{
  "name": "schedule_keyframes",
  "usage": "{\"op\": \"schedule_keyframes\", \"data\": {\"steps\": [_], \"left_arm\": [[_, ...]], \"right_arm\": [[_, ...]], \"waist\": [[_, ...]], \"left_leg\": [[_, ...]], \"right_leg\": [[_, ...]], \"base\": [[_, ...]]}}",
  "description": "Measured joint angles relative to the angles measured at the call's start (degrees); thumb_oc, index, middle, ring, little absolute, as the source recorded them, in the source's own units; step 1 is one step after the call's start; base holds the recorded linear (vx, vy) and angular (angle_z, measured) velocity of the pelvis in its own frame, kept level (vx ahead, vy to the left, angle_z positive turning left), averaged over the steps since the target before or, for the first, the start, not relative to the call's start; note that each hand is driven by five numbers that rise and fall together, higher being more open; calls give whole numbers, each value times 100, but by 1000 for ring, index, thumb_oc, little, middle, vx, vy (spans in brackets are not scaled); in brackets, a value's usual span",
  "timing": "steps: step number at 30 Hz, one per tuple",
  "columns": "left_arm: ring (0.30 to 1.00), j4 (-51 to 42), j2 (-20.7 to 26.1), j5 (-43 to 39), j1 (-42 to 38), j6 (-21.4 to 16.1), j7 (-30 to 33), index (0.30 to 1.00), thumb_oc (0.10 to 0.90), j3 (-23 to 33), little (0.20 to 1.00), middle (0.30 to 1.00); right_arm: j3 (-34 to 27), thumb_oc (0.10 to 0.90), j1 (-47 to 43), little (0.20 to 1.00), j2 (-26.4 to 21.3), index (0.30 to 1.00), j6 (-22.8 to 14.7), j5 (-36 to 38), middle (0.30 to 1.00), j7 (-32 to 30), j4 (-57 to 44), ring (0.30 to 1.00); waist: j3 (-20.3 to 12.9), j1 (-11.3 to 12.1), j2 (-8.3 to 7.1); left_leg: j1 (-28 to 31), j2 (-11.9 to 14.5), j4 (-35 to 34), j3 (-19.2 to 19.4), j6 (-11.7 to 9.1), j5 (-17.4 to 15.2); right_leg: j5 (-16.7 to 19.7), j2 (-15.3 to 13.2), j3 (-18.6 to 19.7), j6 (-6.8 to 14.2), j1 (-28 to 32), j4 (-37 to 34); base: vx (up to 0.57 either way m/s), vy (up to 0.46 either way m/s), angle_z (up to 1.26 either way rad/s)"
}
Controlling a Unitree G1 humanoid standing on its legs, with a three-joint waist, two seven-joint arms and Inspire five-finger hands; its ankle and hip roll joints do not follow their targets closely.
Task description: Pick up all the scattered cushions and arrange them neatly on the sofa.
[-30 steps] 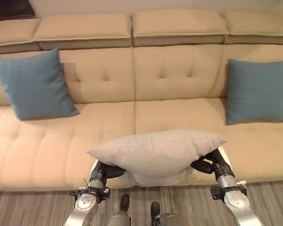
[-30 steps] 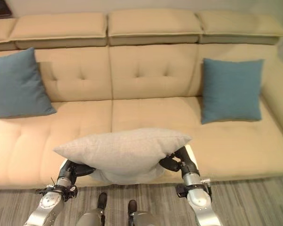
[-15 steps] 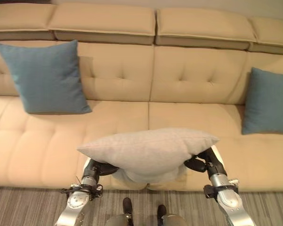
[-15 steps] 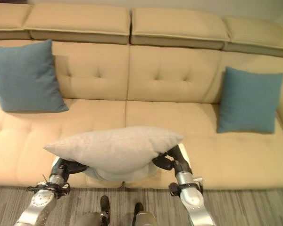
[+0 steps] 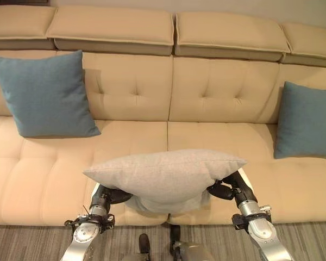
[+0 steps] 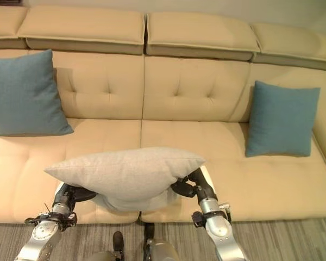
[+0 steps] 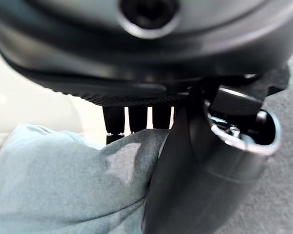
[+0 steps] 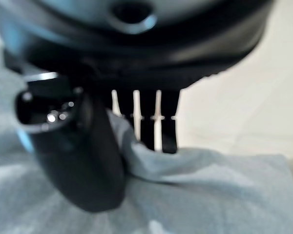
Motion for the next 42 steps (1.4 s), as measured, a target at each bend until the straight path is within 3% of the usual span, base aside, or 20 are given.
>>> {"op": "schedule_keyframes", "data": {"steps": [1, 2, 4, 5, 7, 9, 10, 12, 13, 14, 16, 17, 20, 31, 38, 42], "left_arm": [[300, -11, -31, 6, 2, -1, -7, 300, 400, -2, 300, 300], [300, -1, -43, 30, -68, -1, -15, 300, 400, -62, 300, 300], [300, 22, -7, 38, -191, 0, -12, 300, 400, -117, 300, 300], [300, 21, -20, 37, -115, -3, -16, 300, 400, -136, 300, 300], [300, 6, -28, 39, -124, -3, -24, 300, 400, -162, 300, 300], [300, 6, -63, 47, -107, -3, -28, 300, 400, -221, 300, 300], [300, 14, -144, 50, -100, -2, -23, 300, 400, -224, 300, 300], [300, 29, -228, 49, -16, 1, -22, 300, 400, -250, 300, 300], [300, 21, -248, 49, 16, 2, -25, 300, 400, -269, 300, 300], [300, -2, -204, 46, 3, 3, -20, 300, 400, -296, 300, 300], [300, -16, -78, 48, -77, 3, -26, 300, 400, -284, 300, 300], [300, -28, -7, 47, -47, 3, -26, 300, 400, -227, 300, 300], [300, -55, 70, 43, -10, 3, -22, 300, 400, -29, 300, 300], [300, -515, -21, 29, -360, -2, 380, 300, 400, 30, 300, 300], [300, -482, -20, -57, -1571, -52, 1080, 300, 400, 1, 300, 300], [300, -97, -87, -121, -2666, -307, 1611, 300, 400, -3, 300, 300]], "right_arm": [[-36, 400, -6, 300, -5, 300, -1, 0, 300, 1, 0, 300], [-53, 400, -84, 300, -31, 300, -5, 5, 300, -10, 4, 300], [-82, 400, -125, 300, -110, 300, -7, 54, 300, -14, 4, 300], [-74, 400, -83, 300, -185, 300, -7, 111, 300, -9, 4, 300], [-93, 400, -27, 300, -214, 300, -7, 161, 300, -12, 2, 300], [-145, 400, 24, 300, -218, 300, -7, 163, 300, -20, 24, 300], [-175, 400, 14, 300, -237, 300, -6, 162, 300, -24, 45, 300], [-219, 400, 26, 300, -239, 300, -6, 159, 300, -20, 54, 300], [-238, 400, 49, 300, -256, 300, -6, 157, 300, -16, 46, 300], [-221, 400, 79, 300, -176, 300, 4, 157, 300, -19, 28, 300], [-214, 400, 207, 300, -160, 300, -20, 160, 300, -8, -22, 300], [-171, 400, 190, 300, -104, 300, -13, 160, 300, 7, -21, 300], [32, 400, 54, 300, -44, 300, -12, 160, 300, 63, -23, 300], [-22, 400, -825, 300, -156, 300, -5, 159, 300, -308, -33, 300], [210, 400, -2305, 300, -235, 300, 14, 162, 300, -913, 62, 300], [323, 400, -3560, 300, -265, 300, 15, 161, 300, -1340, 382, 300]], "waist": [[-11, -4, 22], [-11, -32, 38], [27, 14, -66], [24, -14, -50], [32, -40, -69], [31, -46, -68], [37, -29, -64], [59, -57, 35], [51, -42, 151], [60, -31, 176], [62, -103, 95], [60, -32, 88], [57, 6, 70], [42, 115, 21], [47, 123, 33], [106, 141, 183]], "left_leg": [[13, 4, 2, -6, -5, 2], [-206, 41, 400, -31, -197, -95], [-732, -29, 1408, 20, -225, -102], [-872, 94, 1811, 16, -212, -354], [-868, 564, 1411, -5, -234, -387], [-865, 855, 656, -226, -516, -207], [-900, 947, 117, -461, -718, -72], [-634, 979, -161, -511, -805, 112], [-435, 966, -299, -431, -753, 145], [-237, 914, -421, -421, -668, 511], [-206, 622, -437, -297, -542, 458], [-146, 529, -439, -153, -472, 415], [-126, 405, -451, 20, -395, 362], [-392, 482, -495, 19, -388, 437], [-1019, 586, -495, -62, -437, 652], [-1480, 586, -494, -157, -453, 805]], "right_leg": [[-1, 7, -1, 0, 38, -25], [-102, 14, -2, -8, 43, -29], [-97, -117, 29, -115, 87, -104], [-93, -150, 4, -261, 281, -302], [-102, -120, 39, -253, 315, -420], [3, -33, 223, -197, 331, -554], [98, -12, 264, -163, 335, -683], [302, 12, 368, -21, 549, -959], [326, 87, 440, 20, 587, -972], [344, 42, 600, 198, 598, -973], [329, -227, 654, 378, 599, -973], [345, -326, 769, 412, 584, -966], [346, -455, 873, 528, 531, -977], [380, -389, 926, 530, 233, -978], [534, -281, 818, 470, -362, -981], [660, -260, 780, 454, -775, -980]], "base": [[63, -72, 36], [45, -40, 32], [103, 10, 16], [143, 53, 1], [174, 129, -2], [124, 155, -7], [156, 218, -30], [191, 289, -45], [91, 168, -66], [66, 148, -52], [73, 207, -28], [47, 162, -37], [29, 71, -26], [2, -15, -2], [-59, -46, 6], [-64, -31, 8]]}}
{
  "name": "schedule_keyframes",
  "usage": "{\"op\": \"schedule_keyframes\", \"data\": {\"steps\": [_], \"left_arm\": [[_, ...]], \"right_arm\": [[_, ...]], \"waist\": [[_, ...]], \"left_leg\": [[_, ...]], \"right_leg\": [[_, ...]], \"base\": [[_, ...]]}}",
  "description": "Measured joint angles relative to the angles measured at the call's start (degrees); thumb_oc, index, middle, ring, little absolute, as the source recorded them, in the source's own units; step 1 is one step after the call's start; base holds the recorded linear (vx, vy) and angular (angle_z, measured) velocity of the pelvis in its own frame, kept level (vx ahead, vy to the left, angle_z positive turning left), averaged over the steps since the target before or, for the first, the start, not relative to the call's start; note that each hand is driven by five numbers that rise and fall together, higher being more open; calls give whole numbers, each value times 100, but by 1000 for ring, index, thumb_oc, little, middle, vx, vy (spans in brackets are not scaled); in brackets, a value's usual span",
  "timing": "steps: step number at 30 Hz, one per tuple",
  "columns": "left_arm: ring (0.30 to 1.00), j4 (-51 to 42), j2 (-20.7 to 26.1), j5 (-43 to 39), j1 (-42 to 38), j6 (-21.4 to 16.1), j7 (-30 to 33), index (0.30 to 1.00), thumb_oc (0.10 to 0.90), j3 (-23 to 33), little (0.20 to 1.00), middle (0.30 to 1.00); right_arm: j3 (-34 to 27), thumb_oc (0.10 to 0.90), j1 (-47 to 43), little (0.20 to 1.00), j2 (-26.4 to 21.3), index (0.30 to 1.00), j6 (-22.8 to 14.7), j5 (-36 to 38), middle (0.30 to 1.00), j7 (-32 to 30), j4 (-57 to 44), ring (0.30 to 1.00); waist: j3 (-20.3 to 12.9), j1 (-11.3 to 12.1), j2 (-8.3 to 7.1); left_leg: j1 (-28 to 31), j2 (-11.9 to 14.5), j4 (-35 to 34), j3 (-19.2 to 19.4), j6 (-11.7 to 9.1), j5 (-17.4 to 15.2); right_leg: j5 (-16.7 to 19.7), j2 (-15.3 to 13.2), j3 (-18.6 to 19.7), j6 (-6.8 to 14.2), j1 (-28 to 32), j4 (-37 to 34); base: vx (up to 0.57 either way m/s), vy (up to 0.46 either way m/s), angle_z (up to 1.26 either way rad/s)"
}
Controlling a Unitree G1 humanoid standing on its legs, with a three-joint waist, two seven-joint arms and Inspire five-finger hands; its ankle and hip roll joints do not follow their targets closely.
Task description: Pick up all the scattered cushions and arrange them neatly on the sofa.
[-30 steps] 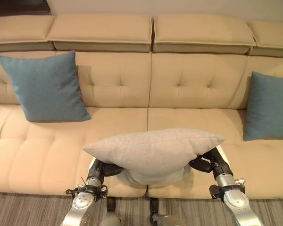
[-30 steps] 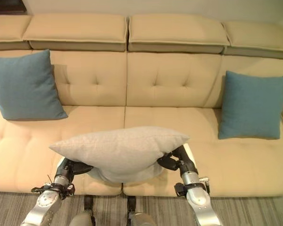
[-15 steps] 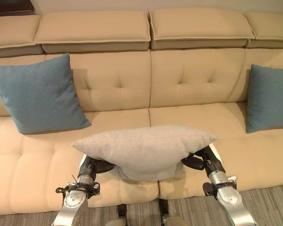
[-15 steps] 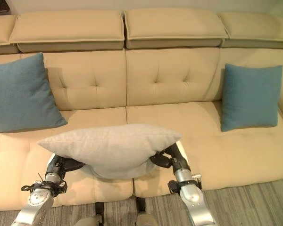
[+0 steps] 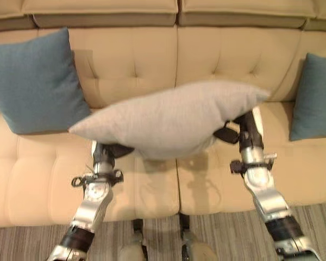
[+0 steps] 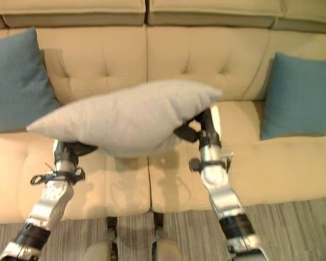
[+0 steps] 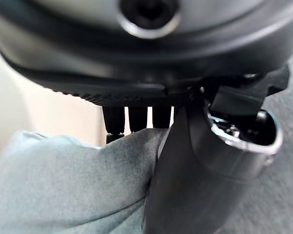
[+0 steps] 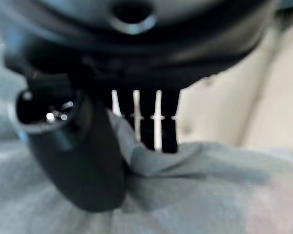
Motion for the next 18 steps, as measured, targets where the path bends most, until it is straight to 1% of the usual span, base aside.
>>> {"op": "schedule_keyframes", "data": {"steps": [1, 3, 4, 5, 7, 9, 11, 12, 13, 14, 16, 18], "left_arm": [[300, 278, -25, -71, -401, -69, 168, 300, 400, -30, 300, 300], [300, 555, -26, -78, -831, -175, 354, 300, 400, -106, 300, 300], [300, 566, -25, -78, -920, -212, 418, 300, 400, -124, 300, 300], [300, 573, -32, -80, -963, -237, 470, 300, 400, -143, 300, 300], [300, 1065, -9, -229, -1427, -296, 639, 300, 400, -372, 300, 300], [300, 1368, 44, -327, -1805, -296, 728, 300, 400, -558, 300, 300], [300, 1637, 70, -412, -2154, -303, 765, 300, 400, -729, 300, 300], [300, 1810, 68, -442, -2354, -302, 765, 300, 400, -829, 300, 300], [300, 1819, 68, -460, -2386, -303, 765, 300, 400, -833, 300, 300], [300, 2047, 70, -579, -2550, -333, 765, 300, 400, -893, 300, 300], [300, 2119, 102, -686, -2633, -332, 765, 300, 400, -918, 300, 300], [300, 2300, 178, -788, -2834, -333, 761, 300, 400, -1021, 300, 300]], "right_arm": [[119, 400, -479, 300, -8, 300, -1, -2, 300, -156, 337, 300], [172, 400, -910, 300, -50, 300, 0, -3, 300, -306, 580, 300], [205, 400, -994, 300, -91, 300, -1, -2, 300, -372, 597, 300], [238, 400, -1027, 300, -103, 300, 0, -4, 300, -429, 609, 300], [439, 400, -1414, 300, -72, 300, 8, -4, 300, -641, 1077, 300], [468, 400, -1648, 300, -92, 300, 24, -5, 300, -790, 1326, 300], [519, 400, -1943, 300, -112, 300, 42, -23, 300, -964, 1654, 300], [570, 400, -2112, 300, -165, 300, 64, -23, 300, -1021, 1815, 300], [577, 400, -2146, 300, -181, 300, 66, -24, 300, -1047, 1830, 300], [747, 400, -2350, 300, -215, 300, 75, -29, 300, -1084, 2103, 300], [902, 400, -2459, 300, -269, 300, 104, -28, 300, -1126, 2192, 300], [1040, 400, -2596, 300, -428, 300, 106, -28, 300, -1162, 2289, 300]], "waist": [[26, 11, 65], [46, 15, 170], [47, 24, 198], [47, 42, 202], [48, 70, 219], [49, 94, 223], [74, 92, 266], [98, 128, 309], [112, 138, 333], [138, 129, 380], [141, 121, 384], [142, 116, 387]], "left_leg": [[-74, -14, 1, -8, -4, 28], [-217, -14, 0, -59, -9, 56], [-284, -17, 0, -74, -9, 61], [-312, -16, 1, -73, -7, 67], [-407, -17, 2, -81, -11, 72], [-548, -17, 2, -115, -44, 96], [-708, -21, 2, -149, -43, 136], [-774, -25, 2, -150, -43, 136], [-798, -25, 2, -150, -43, 136], [-849, -23, 2, -149, -43, 136], [-928, -18, 2, -138, -43, 136], [-1043, -14, 2, -137, -44, 137]], "right_leg": [[17, 7, -14, 12, -74, 0], [42, -4, -61, 15, -185, 0], [46, -5, -67, 15, -247, 1], [49, -5, -66, 12, -279, 1], [49, -5, -77, 11, -370, 1], [57, -7, -119, 3, -491, 2], [62, -10, -149, 2, -622, 2], [66, -14, -156, 4, -687, 3], [67, -14, -156, 2, -709, 3], [67, -12, -160, 2, -760, 3], [67, -8, -151, 2, -850, 3], [67, -9, -149, 2, -964, 3]], "base": [[-36, -14, 6], [-12, -23, 11], [-23, -40, 8], [-33, -36, 2], [0, 0, 0], [-26, -17, 8], [-19, -25, 11], [-15, -31, 4], [0, 0, 0], [0, 0, 0], [2, -14, -2], [6, -16, -1]]}}
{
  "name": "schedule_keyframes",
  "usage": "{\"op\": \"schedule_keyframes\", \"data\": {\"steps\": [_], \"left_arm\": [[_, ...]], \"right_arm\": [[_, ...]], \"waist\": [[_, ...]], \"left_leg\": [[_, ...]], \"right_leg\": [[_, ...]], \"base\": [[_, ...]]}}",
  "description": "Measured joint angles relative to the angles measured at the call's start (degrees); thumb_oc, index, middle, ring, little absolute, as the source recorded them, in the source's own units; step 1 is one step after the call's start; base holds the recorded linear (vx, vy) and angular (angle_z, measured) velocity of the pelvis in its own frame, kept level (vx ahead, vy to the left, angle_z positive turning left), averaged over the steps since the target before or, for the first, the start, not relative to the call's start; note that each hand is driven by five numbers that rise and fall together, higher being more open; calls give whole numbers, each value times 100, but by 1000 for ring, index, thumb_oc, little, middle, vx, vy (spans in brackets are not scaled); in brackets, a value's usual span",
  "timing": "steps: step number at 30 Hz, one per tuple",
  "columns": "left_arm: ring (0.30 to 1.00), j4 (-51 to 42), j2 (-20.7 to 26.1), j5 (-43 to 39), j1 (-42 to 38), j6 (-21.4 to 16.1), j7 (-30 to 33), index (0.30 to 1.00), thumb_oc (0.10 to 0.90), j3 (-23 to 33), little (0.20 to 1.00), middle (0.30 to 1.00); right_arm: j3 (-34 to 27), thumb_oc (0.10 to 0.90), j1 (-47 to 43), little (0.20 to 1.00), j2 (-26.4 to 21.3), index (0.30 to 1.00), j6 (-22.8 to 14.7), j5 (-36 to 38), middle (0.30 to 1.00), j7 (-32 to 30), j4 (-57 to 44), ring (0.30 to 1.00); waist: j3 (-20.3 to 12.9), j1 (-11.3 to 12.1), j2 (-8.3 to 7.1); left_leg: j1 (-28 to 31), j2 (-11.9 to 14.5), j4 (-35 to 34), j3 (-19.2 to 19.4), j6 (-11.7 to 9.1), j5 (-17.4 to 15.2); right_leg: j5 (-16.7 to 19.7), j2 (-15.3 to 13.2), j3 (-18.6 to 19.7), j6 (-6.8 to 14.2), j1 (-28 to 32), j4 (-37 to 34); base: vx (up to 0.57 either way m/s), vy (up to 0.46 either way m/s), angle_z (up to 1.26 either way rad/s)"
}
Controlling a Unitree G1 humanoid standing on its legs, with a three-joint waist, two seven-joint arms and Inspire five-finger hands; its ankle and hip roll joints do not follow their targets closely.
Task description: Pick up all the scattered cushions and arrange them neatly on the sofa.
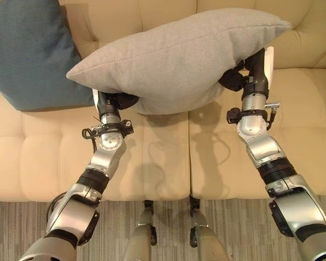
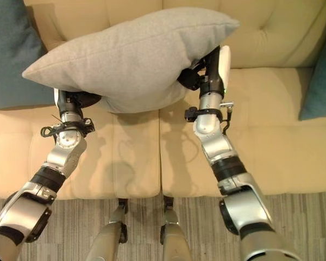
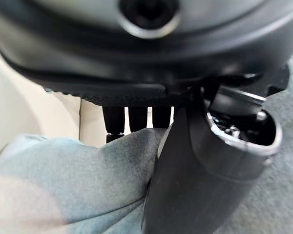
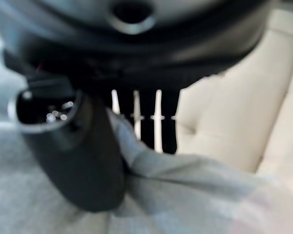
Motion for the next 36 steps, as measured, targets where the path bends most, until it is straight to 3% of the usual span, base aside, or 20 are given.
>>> {"op": "schedule_keyframes", "data": {"steps": [7, 18, 19, 20, 24, 31, 36], "left_arm": [[300, 100, 225, -70, -256, -1, -118, 300, 400, -241, 300, 300], [300, 102, 261, -184, -305, -19, -139, 300, 400, -247, 300, 300], [900, 102, 250, -184, -306, -19, -139, 900, 800, -247, 900, 900], [900, 159, 253, -185, -363, -22, -142, 900, 800, -253, 900, 900], [900, 399, 227, -186, -749, -22, -141, 900, 800, -247, 900, 900], [900, 562, 242, -138, -1146, -21, -68, 900, 800, -242, 900, 900], [900, 907, 239, -107, -1563, -7, 11, 900, 800, -288, 900, 900]], "right_arm": [[78, 400, -122, 300, -26, 300, 83, 6, 300, 2, 341, 300], [67, 400, -127, 300, 19, 300, 84, 5, 300, -25, 354, 300], [66, 566, -127, 549, 18, 549, 84, 5, 549, -27, 357, 549], [95, 800, -208, 900, 19, 900, 78, 5, 900, -52, 494, 900], [245, 800, -764, 900, 5, 900, 162, -2, 900, -164, 989, 900], [251, 800, -906, 900, 23, 900, 334, -242, 900, -603, 1014, 900], [590, 800, -1494, 900, 12, 900, 499, -251, 900, -705, 1476, 900]], "waist": [[20, -126, 14], [31, -140, 18], [31, -140, 18], [31, -138, 17], [33, -143, 16], [33, -136, 16], [32, -131, 16]], "left_leg": [[-120, -4, 0, 42, 0, 0], [-156, -11, 0, 151, 0, 0], [-160, -12, 0, 151, 0, 0], [-191, -12, 0, 147, 0, 0], [-344, -4, 0, 136, 0, 0], [-396, -7, 0, 65, -1, 1], [-401, -5, 0, 16, -7, 5]], "right_leg": [[0, -23, 32, 0, -158, 2], [0, -16, 101, 0, -245, 2], [0, -15, 101, 0, -250, 2], [0, -12, 101, 1, -273, 2], [2, -1, 98, 0, -413, 2], [9, -2, 17, -7, -429, 2], [9, 0, -10, -7, -423, 3]], "base": [[13, -26, -3], [13, -9, -4], [0, 0, 0], [0, 0, 0], [4, -8, 0], [8, -3, 3], [0, 0, 0]]}}
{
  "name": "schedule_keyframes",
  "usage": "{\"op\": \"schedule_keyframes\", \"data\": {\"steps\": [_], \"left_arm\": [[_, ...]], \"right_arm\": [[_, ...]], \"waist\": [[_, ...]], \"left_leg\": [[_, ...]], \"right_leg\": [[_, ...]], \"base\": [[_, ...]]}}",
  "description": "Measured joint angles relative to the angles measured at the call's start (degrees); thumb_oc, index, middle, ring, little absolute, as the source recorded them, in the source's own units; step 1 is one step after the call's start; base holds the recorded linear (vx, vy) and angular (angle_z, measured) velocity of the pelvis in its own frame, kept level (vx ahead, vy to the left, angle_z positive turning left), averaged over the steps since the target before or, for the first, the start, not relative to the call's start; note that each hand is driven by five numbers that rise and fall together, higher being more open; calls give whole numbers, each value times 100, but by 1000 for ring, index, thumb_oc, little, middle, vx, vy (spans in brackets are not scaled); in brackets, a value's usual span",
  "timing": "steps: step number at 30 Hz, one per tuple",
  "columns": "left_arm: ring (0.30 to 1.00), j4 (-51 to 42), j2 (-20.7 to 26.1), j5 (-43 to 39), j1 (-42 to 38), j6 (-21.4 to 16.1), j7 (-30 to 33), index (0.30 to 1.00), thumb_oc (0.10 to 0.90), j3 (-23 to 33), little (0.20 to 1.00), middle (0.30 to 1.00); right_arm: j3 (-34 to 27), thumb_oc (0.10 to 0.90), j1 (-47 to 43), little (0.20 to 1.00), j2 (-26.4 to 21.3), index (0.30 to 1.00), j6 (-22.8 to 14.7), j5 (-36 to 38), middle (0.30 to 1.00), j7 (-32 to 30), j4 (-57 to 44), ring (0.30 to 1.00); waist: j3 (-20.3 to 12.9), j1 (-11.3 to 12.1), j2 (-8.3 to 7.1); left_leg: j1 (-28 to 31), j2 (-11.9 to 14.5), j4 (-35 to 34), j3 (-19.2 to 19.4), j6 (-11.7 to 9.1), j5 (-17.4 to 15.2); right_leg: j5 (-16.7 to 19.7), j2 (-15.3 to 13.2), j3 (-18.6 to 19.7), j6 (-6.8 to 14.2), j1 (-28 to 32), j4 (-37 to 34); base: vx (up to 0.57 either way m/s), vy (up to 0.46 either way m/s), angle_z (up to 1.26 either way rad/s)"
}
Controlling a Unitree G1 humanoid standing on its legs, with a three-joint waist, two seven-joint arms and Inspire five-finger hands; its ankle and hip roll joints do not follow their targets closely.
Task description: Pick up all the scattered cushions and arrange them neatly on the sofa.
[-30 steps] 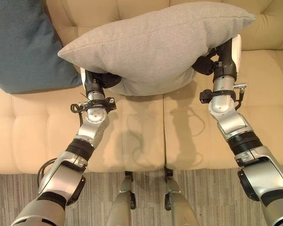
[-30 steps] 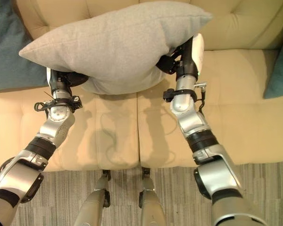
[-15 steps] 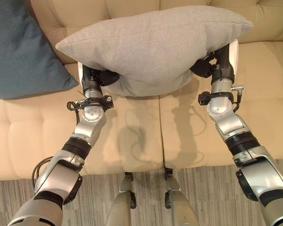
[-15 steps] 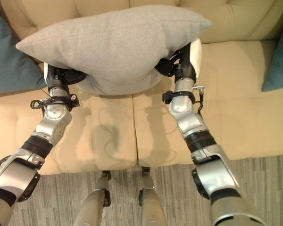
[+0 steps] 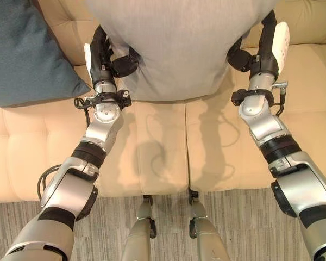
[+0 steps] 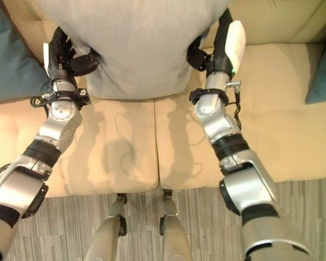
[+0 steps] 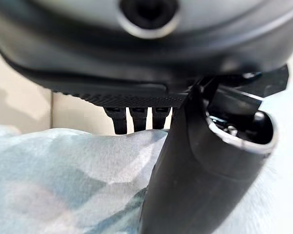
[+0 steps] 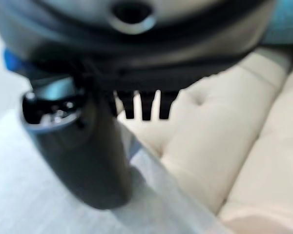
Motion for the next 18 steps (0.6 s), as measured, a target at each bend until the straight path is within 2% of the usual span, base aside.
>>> {"op": "schedule_keyframes", "data": {"steps": [4, 8, 10, 11, 13, 14, 15, 16, 17, 18], "left_arm": [[900, 310, 7, -9, -331, 60, -28, 900, 800, -45, 900, 900], [900, 345, 44, -10, -390, 102, -50, 900, 800, -37, 900, 900], [900, 405, 105, -7, -410, 167, -52, 900, 800, -34, 900, 900], [900, 497, 170, -9, -412, 208, -49, 900, 800, -33, 900, 900], [900, 502, 215, -4, -417, 249, -83, 900, 800, -9, 900, 900], [900, 409, 343, 10, -415, 243, -123, 900, 800, 98, 900, 900], [900, 370, 557, 51, -376, 242, -145, 900, 800, 272, 900, 900], [900, 337, 675, 50, -337, 244, -132, 900, 800, 318, 900, 900], [900, 354, 747, 48, -300, 257, -115, 900, 800, 332, 900, 900], [900, 302, 829, 52, -227, 258, -119, 900, 800, 372, 900, 900]], "right_arm": [[299, 800, -507, 900, -60, 900, 183, 51, 900, 28, 449, 900], [365, 800, -604, 900, -397, 900, 291, 101, 900, 39, 443, 900], [384, 800, -623, 900, -568, 900, 306, 101, 900, 47, 408, 900], [371, 800, -640, 900, -806, 900, 318, 102, 900, 36, 399, 900], [303, 800, -629, 900, -1053, 900, 329, 117, 900, 25, 390, 900], [179, 800, -720, 900, -1299, 900, 329, 126, 900, 16, 368, 900], [42, 800, -704, 900, -1354, 900, 329, 164, 900, 9, 342, 900], [6, 800, -677, 900, -1357, 900, 335, 236, 900, 9, 340, 900], [-59, 800, -667, 900, -1367, 900, 355, 300, 900, 14, 332, 900], [-131, 800, -636, 900, -1367, 900, 356, 326, 900, 20, 285, 900]], "waist": [[0, 2, 0], [19, 47, 7], [104, 84, 79], [141, 57, 158], [133, -69, 116], [152, 43, 83], [247, 16, -67], [291, -6, -149], [292, 5, -147], [291, 54, -140]], "left_leg": [[-1, 4, 1, -33, -9, 6], [4, 12, 71, -88, -7, 8], [72, 67, 63, -164, 194, 156], [113, 39, 58, -184, 286, 234], [170, -179, 35, -192, 248, 205], [103, -181, 135, -163, 95, 89], [-339, -242, 746, -145, -73, -240], [-342, -272, 486, -122, -27, -287], [-226, -219, -42, -99, 29, 84], [-182, -142, -12, -80, -23, 484]], "right_leg": [[1, -1, -88, -1, 25, 1], [0, -24, -153, -1, 40, 129], [-148, -6, -146, 84, -278, 808], [-457, -1, -107, 269, -481, 840], [208, -119, -143, 201, -64, 110], [253, -107, -115, 3, -34, -18], [326, -194, -110, -88, -35, -11], [326, -194, -95, -87, -19, -11], [325, -123, -96, -86, -14, -11], [323, -5, -71, -84, -13, -12]], "base": [[7, -3, 6], [9, -3, 7], [-7, 1, -4], [4, 6, 18], [17, 9, 44], [-9, 11, 30], [12, 13, 6], [-6, 1, 5], [18, 9, -24], [-3, 7, -44]]}}
